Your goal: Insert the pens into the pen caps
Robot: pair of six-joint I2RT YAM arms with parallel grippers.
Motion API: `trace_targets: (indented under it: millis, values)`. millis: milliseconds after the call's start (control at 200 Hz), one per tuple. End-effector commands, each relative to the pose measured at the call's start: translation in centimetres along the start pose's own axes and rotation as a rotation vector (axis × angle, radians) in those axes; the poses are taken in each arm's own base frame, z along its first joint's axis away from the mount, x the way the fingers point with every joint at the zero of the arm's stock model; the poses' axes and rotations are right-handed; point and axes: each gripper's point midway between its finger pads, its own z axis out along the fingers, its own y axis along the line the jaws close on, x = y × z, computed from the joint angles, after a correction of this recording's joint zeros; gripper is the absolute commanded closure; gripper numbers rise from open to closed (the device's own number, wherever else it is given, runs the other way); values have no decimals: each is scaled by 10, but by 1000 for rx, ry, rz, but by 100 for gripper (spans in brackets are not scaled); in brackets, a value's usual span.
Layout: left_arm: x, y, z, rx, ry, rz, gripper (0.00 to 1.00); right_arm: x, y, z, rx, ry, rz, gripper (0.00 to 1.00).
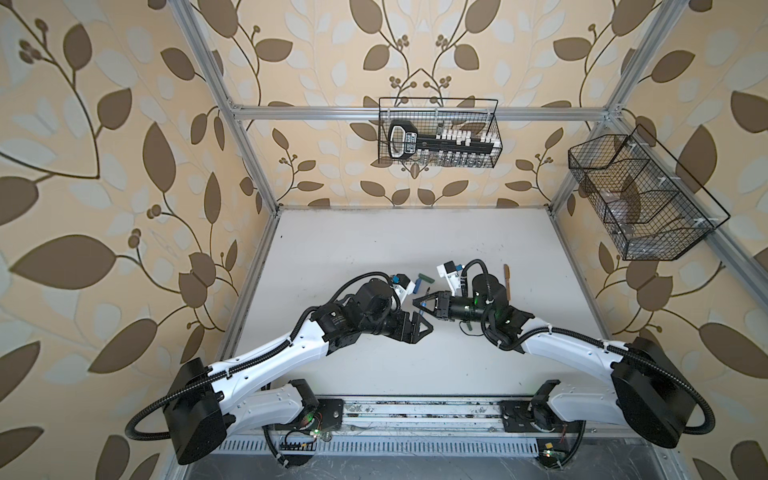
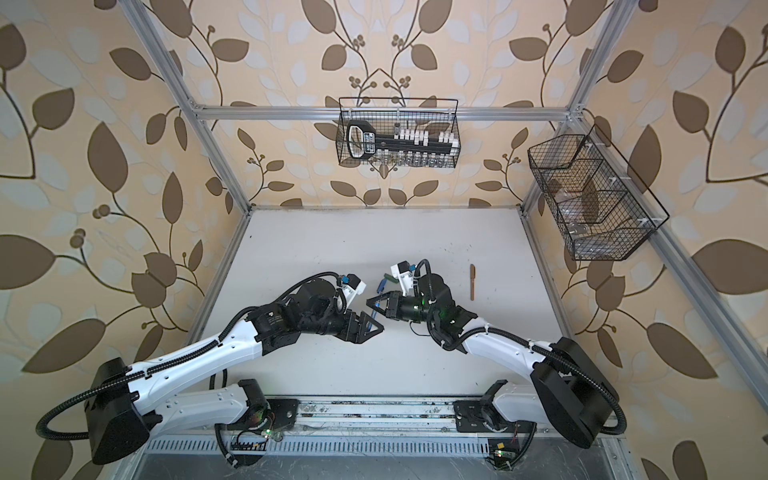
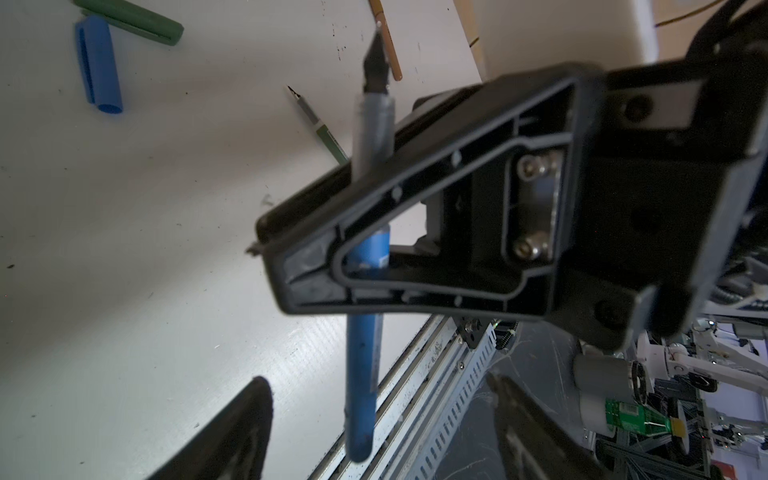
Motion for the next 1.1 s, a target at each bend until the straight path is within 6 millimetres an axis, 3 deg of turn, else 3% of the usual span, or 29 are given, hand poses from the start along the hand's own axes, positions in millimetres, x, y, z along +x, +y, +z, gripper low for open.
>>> trace_targets:
  millis: [0, 230, 475, 791, 916, 1016, 1096]
  values:
    - [-17, -20, -7, 56, -26, 35, 33, -5, 19, 2, -52, -6, -15, 94]
    - [-16, -20, -1, 65, -4, 26, 51, -5, 17, 2, -50, -8, -12, 94]
    - [-14, -17, 3, 52, 12, 21, 52, -8, 14, 4, -49, -16, -2, 94]
    - [-19, -15, 2, 18, 8, 47, 78, -8, 14, 3, -46, -23, -3, 94]
    - [-24, -14, -1, -1, -10, 58, 83, -8, 14, 2, -41, -25, -7, 94]
    - [-26, -11, -3, -23, -24, 62, 87, -7, 12, 2, -22, -19, -17, 90]
    - [-28, -1, -6, -78, -45, 46, 97, -6, 9, 2, 24, -10, -40, 77]
